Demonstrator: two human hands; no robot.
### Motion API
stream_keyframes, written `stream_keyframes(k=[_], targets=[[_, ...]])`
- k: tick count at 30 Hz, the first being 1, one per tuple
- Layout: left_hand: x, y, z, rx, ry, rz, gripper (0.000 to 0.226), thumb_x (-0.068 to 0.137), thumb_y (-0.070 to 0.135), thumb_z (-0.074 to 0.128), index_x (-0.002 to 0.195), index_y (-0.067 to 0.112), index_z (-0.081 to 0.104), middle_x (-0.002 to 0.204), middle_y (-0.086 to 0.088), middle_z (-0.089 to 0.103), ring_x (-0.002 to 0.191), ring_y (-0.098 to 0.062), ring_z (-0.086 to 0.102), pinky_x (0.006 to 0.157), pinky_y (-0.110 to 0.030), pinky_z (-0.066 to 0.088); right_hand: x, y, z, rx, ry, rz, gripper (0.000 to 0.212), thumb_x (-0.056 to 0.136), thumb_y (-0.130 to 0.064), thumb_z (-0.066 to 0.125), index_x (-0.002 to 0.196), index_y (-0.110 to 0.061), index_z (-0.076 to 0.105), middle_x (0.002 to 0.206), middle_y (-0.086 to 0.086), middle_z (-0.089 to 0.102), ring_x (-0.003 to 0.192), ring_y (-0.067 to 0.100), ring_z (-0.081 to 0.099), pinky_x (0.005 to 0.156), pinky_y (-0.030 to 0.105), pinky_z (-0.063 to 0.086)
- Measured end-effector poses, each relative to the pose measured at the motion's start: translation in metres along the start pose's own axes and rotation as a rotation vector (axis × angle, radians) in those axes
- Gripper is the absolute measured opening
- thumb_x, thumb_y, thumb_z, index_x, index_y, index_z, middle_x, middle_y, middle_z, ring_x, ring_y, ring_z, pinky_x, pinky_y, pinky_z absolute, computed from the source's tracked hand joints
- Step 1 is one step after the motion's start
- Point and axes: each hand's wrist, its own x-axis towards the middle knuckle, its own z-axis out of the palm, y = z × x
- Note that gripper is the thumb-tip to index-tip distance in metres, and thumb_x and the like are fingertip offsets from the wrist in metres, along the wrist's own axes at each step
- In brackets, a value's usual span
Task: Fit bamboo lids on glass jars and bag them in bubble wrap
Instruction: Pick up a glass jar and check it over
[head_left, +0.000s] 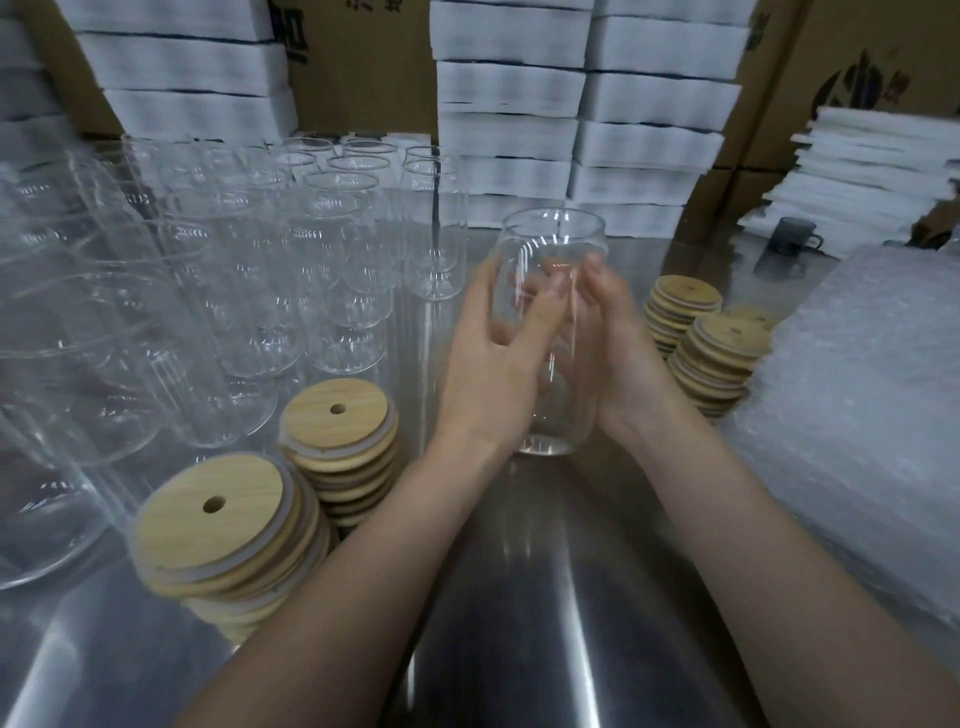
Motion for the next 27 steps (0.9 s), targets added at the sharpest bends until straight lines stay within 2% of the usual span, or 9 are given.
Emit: stream_keyframes(k=[2, 4, 5, 9, 12, 14, 17, 22, 27], targets=[[-0.002, -0.002, 0.000, 0.099, -0.043, 0.056, 0.081, 0.075, 0.064, 0.061, 0.146, 0.051, 0.025, 0.122, 0.000, 0.067, 0.102, -0.021, 0.068, 0.090, -0.043, 0.056, 0.001, -0.003, -0.007, 0.074, -0.051, -0.008, 0.100, 0.046, -0.065, 0.086, 0.125, -0.012, 0.057, 0.122, 0.007, 0.068, 0.116, 0.021, 0.063, 0.100, 0.043, 0.051], [-0.005, -0.002, 0.000, 0.242, -0.052, 0.124, 0.082, 0.074, 0.067, 0.060, 0.144, 0.061, 0.017, 0.112, 0.010, 0.068, 0.091, -0.007, 0.068, 0.087, -0.036, 0.056, 0.001, -0.006, -0.013, 0.120, -0.151, -0.034, 0.090, 0.049, -0.061, 0.086, 0.120, -0.013, 0.061, 0.123, 0.015, 0.064, 0.116, 0.030, 0.060, 0.102, 0.046, 0.047], [-0.006, 0.000, 0.001, 0.321, -0.045, 0.151, 0.083, 0.073, 0.069, 0.060, 0.141, 0.065, 0.014, 0.110, 0.013, 0.068, 0.090, -0.006, 0.068, 0.085, -0.035, 0.056, 0.001, -0.008, -0.016, 0.131, -0.179, -0.046, 0.085, 0.051, -0.059, 0.086, 0.118, -0.014, 0.061, 0.119, 0.014, 0.064, 0.113, 0.029, 0.060, 0.101, 0.046, 0.047], [-0.006, 0.000, 0.002, 0.525, -0.036, 0.220, 0.088, 0.073, 0.066, 0.065, 0.139, 0.068, 0.007, 0.124, 0.010, 0.059, 0.110, -0.014, 0.061, 0.092, -0.043, 0.053, 0.003, -0.012, -0.018, 0.102, -0.105, -0.067, 0.079, 0.047, -0.056, 0.089, 0.111, -0.018, 0.061, 0.102, 0.001, 0.068, 0.095, 0.017, 0.064, 0.090, 0.040, 0.052], [-0.006, -0.002, 0.000, 0.689, 0.016, 0.308, 0.089, 0.075, 0.062, 0.067, 0.141, 0.064, 0.007, 0.122, 0.003, 0.057, 0.111, -0.021, 0.060, 0.088, -0.042, 0.052, 0.001, -0.012, -0.013, 0.048, 0.037, -0.115, 0.053, 0.070, -0.036, 0.076, 0.113, -0.012, 0.059, 0.097, 0.001, 0.066, 0.091, 0.019, 0.064, 0.081, 0.038, 0.052], [-0.005, -0.003, -0.003, 0.798, 0.056, 0.368, 0.091, 0.075, 0.058, 0.068, 0.143, 0.059, 0.007, 0.124, 0.000, 0.054, 0.112, -0.026, 0.058, 0.089, -0.044, 0.050, -0.001, -0.011, -0.012, -0.018, 0.116, -0.151, 0.051, 0.074, -0.029, 0.068, 0.119, -0.008, 0.058, 0.105, 0.006, 0.065, 0.095, 0.020, 0.063, 0.076, 0.034, 0.054], [-0.004, -0.008, -0.005, 0.944, 0.100, 0.407, 0.097, 0.073, 0.048, 0.073, 0.147, 0.053, 0.011, 0.135, 0.000, 0.049, 0.120, -0.027, 0.052, 0.100, -0.044, 0.041, -0.005, -0.008, -0.009, -0.066, 0.180, -0.180, 0.048, 0.076, -0.026, 0.072, 0.118, -0.007, 0.059, 0.120, 0.015, 0.063, 0.103, 0.023, 0.065, 0.075, 0.032, 0.056], [-0.001, -0.016, -0.005, 0.999, 0.160, 0.455, 0.095, 0.069, 0.037, 0.076, 0.151, 0.035, 0.028, 0.140, 0.004, 0.049, 0.125, -0.024, 0.048, 0.106, -0.042, 0.032, -0.005, -0.008, -0.002, -0.124, 0.302, -0.216, 0.041, 0.071, -0.032, 0.070, 0.104, -0.010, 0.064, 0.091, 0.000, 0.068, 0.083, 0.015, 0.066, 0.065, 0.029, 0.058], [0.001, -0.024, -0.006, 1.038, 0.196, 0.495, 0.093, 0.065, 0.033, 0.082, 0.147, 0.022, 0.040, 0.138, 0.002, 0.053, 0.128, -0.025, 0.047, 0.113, -0.049, 0.023, -0.005, -0.006, 0.000, -0.088, 0.344, -0.190, 0.028, 0.071, -0.032, 0.070, 0.092, -0.014, 0.066, 0.086, 0.000, 0.068, 0.078, 0.014, 0.067, 0.070, 0.035, 0.058]])
